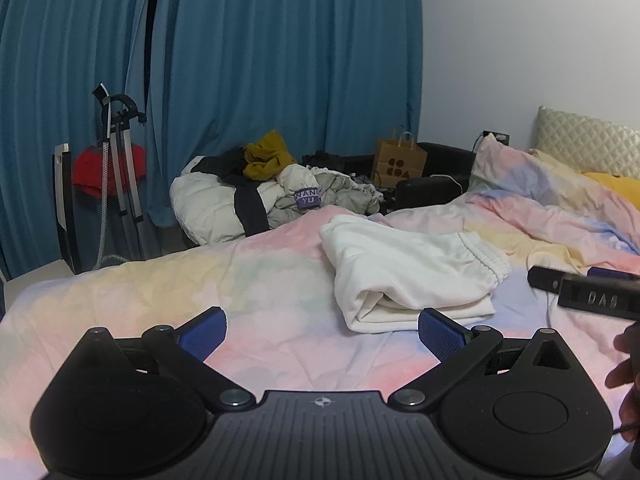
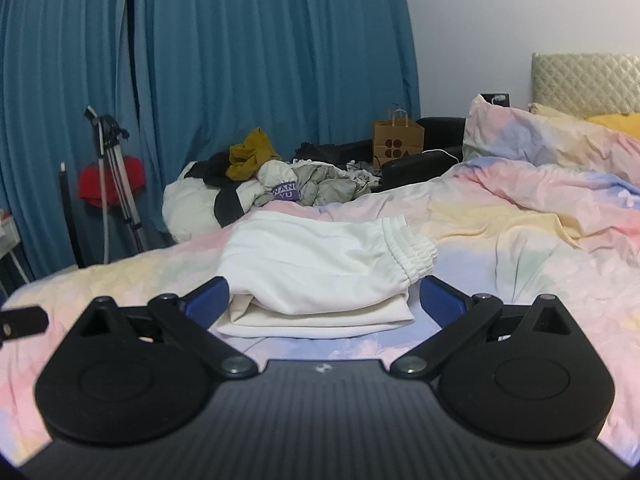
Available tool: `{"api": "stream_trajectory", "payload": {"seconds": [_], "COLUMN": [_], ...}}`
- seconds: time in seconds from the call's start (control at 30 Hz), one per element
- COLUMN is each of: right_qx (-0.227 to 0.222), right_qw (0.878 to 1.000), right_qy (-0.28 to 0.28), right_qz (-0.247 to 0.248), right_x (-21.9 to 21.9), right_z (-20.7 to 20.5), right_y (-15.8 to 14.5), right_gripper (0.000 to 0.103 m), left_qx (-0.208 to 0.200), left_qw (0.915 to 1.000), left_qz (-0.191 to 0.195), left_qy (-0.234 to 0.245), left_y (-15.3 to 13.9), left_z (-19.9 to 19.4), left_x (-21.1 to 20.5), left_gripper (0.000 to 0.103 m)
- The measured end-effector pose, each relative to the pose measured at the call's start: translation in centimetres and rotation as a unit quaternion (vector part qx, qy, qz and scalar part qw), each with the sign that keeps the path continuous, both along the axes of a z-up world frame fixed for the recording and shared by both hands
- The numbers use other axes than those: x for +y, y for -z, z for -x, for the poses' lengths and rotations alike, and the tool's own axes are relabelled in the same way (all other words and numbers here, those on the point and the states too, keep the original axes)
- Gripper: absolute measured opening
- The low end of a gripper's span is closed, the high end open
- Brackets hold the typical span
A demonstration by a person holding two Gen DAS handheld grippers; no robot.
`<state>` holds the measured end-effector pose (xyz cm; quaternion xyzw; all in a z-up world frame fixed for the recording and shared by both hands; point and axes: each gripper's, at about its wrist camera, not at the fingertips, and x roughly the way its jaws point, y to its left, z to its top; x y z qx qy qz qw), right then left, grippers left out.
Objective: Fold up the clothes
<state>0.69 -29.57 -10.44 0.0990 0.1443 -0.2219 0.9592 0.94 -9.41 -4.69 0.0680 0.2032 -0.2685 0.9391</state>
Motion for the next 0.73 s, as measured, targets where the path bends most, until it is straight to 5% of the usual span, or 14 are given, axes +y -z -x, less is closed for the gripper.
{"api": "stream_trajectory", "payload": {"seconds": [0.73], "right_qx": [0.003], "right_qw": [1.0], "right_qy": [-0.01], "right_qz": [-0.005], "right_x": [0.6], "right_z": [-0.3], "right_y": [0.8], "right_gripper": [0.103], "left_qx": [0.002], "left_qw": [0.9993], "left_qz": [-0.001], "left_qy": [-0.038], "left_y": [0.7], "left_z": [-1.0], "left_x": [0.9], "left_gripper": [0.103]}}
